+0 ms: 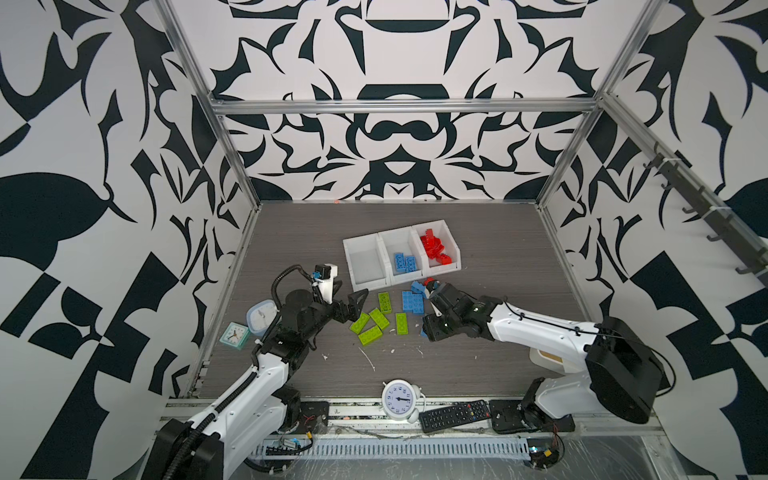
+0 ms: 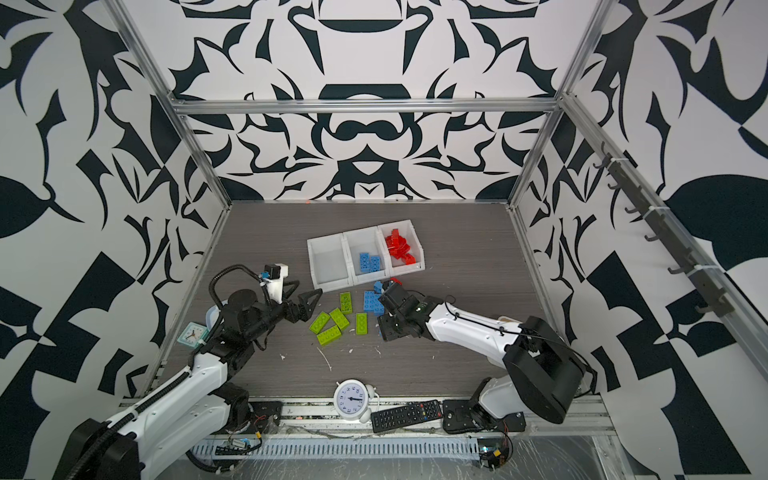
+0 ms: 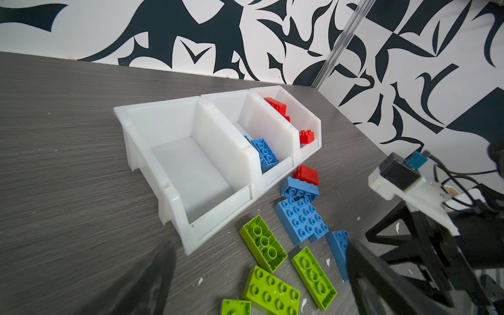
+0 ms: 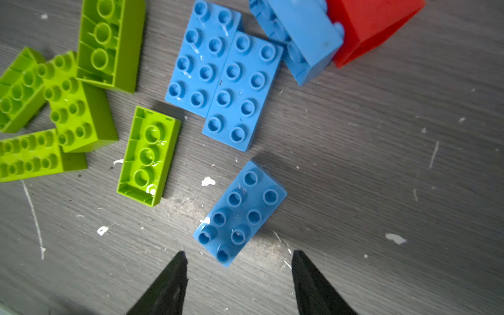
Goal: Sort the legos into containers by color
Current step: 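Withdraw the right gripper and move it over a blue 2x4 brick, then lower the right gripper and close it on the blue brick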
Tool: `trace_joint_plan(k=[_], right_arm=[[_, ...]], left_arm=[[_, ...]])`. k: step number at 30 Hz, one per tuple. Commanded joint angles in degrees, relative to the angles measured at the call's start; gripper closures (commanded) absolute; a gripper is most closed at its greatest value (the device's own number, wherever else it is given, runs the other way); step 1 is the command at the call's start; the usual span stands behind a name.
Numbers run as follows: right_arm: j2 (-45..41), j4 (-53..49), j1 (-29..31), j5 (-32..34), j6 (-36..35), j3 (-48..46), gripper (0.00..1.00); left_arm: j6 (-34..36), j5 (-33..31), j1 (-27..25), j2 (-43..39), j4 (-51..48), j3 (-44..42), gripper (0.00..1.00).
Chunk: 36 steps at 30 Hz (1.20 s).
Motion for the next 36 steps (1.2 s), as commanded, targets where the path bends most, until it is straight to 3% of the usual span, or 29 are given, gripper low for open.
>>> trace_joint_plan(k=[1, 21, 36], right_arm=[[0.56, 0.95, 0.58, 2.08, 1.31, 2.88, 0.36], [8.64, -0.06, 1.25, 5.07, 2.66, 6.01, 0.35], [6.54, 3.64, 1.17, 4.98, 4.00, 1.94, 0.60]], left_arm=[[-0.23, 0.25, -0.08, 0.01, 0.14, 0.66, 0.00], [-0.36, 0.34, -0.10, -0.67, -0.39, 0.78, 0.00], [-0.18, -0.74, -0.10, -1.13, -0.83, 0.60, 0.00]])
